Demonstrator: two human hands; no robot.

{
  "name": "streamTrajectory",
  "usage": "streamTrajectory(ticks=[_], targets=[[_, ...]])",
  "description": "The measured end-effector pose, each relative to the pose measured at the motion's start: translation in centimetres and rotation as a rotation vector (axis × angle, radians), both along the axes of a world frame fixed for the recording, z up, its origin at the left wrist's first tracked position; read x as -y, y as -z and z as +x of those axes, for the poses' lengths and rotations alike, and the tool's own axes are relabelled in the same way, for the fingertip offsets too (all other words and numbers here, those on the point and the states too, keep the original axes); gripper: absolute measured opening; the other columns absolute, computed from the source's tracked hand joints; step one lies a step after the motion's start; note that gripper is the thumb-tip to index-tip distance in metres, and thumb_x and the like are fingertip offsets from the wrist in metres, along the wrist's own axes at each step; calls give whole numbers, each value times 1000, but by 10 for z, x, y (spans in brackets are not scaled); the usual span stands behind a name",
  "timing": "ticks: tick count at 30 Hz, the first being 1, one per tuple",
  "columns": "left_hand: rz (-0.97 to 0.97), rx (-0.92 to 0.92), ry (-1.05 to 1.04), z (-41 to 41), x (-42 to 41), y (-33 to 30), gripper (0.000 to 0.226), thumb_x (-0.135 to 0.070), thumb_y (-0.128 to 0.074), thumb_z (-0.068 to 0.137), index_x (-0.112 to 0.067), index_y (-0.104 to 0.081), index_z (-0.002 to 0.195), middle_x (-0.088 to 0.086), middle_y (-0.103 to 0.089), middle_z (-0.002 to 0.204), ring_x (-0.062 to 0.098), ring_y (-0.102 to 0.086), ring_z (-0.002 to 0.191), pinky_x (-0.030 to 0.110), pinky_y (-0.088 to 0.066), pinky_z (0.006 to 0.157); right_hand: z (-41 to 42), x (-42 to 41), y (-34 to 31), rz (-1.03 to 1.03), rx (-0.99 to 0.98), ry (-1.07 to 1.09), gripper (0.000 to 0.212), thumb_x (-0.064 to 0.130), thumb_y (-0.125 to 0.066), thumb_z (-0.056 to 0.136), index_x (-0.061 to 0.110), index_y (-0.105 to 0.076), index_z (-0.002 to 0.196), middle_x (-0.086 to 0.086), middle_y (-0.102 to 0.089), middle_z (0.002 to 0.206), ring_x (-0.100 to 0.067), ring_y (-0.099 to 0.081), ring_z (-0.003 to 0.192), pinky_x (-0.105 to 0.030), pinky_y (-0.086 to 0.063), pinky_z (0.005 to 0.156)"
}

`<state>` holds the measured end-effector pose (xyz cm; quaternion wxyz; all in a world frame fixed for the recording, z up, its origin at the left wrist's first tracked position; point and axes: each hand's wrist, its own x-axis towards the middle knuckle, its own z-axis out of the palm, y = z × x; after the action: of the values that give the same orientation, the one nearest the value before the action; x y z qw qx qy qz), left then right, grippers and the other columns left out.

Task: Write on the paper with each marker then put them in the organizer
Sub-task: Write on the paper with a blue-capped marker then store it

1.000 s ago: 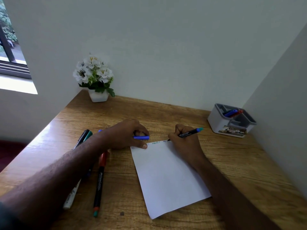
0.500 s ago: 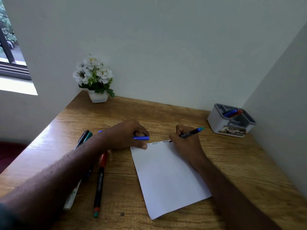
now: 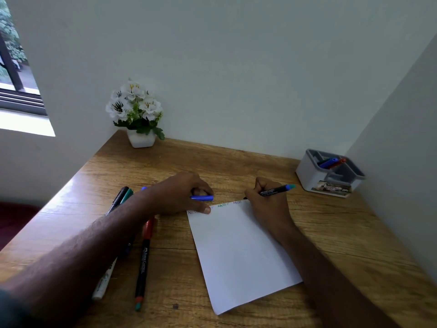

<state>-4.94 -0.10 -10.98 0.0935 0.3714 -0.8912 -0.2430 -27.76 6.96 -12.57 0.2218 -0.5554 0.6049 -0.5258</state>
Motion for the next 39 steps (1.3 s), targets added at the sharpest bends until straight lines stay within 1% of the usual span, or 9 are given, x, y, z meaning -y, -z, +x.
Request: streamTrajectory(ticks=[7, 13, 16, 21, 25, 30, 34, 36, 39], targets=[[9, -13, -1, 0, -1, 0, 49, -46, -70, 84, -31, -59, 129, -14, -51, 108, 4, -47, 99, 18, -38, 74, 0, -1, 0, 14, -1, 0, 38, -5, -63, 77, 13, -37, 55, 6, -35, 50, -3, -29, 48, -17, -26, 46], [0, -15, -2, 0, -1, 0, 49, -47, -71, 83, -32, -59, 129, -10, -55, 112, 6, -49, 101, 20, -43, 79, 0, -1, 0, 20, -1, 1, 35, -5, -62, 76, 11, -39, 55, 2, -35, 52, -7, -30, 50, -20, -25, 47], [0, -17, -8, 1, 0, 1, 49, -49, -71, 83, -33, -59, 128, -11, -54, 112, 5, -49, 101, 20, -42, 77, 0, 0, 0, 28, -12, -2, 36, -4, -63, 76, 12, -38, 55, 0, -35, 53, -9, -31, 52, -21, -26, 47], [15, -18, -7, 1, 0, 1, 50, -49, -71, 83, -34, -59, 129, -11, -54, 113, 5, -49, 101, 20, -42, 78, 0, 0, 1, 35, -16, 5, 40, -5, -62, 75, 15, -34, 55, 5, -32, 51, -5, -28, 50, -19, -24, 46], [0, -11, -7, 1, -1, 0, 50, -48, -70, 83, -33, -59, 129, -12, -54, 112, 4, -48, 99, 18, -41, 77, 0, 1, 1, 40, -18, 11, 37, -2, -63, 76, 14, -38, 55, 3, -36, 52, -7, -33, 51, -20, -28, 47], [7, -9, -12, 1, -1, 0, 51, -48, -70, 83, -33, -58, 130, -12, -53, 111, 4, -48, 98, 17, -40, 74, -1, 1, 1, 42, -4, 30, 32, -2, -64, 76, 2, -38, 58, -6, -37, 56, -14, -38, 56, -26, -30, 50], [5, -2, -12, 1, -2, -2, 49, -47, -70, 84, -33, -58, 129, -9, -54, 115, 5, -48, 101, 17, -41, 77, 0, 0, 0, 47, -12, 19, 37, -3, -62, 75, 13, -36, 55, 1, -34, 53, -9, -31, 52, -20, -26, 47], [1, -2, -8, 1, -3, -2, 49, -47, -70, 84, -33, -59, 129, -10, -54, 113, 5, -49, 100, 17, -40, 76, -1, 0, 0, 34, -2, 30, 37, -3, -63, 76, 13, -37, 56, 2, -34, 53, -10, -33, 54, -21, -28, 49], [-25, 9, 4, 2, -4, -2, 49, -50, -70, 83, -33, -60, 128, -11, -56, 112, 6, -50, 100, 19, -44, 79, -6, -2, -2, -40, 80, 45, 32, -3, -61, 78, 6, -38, 59, 3, -38, 56, -8, -43, 57, -21, -39, 57]])
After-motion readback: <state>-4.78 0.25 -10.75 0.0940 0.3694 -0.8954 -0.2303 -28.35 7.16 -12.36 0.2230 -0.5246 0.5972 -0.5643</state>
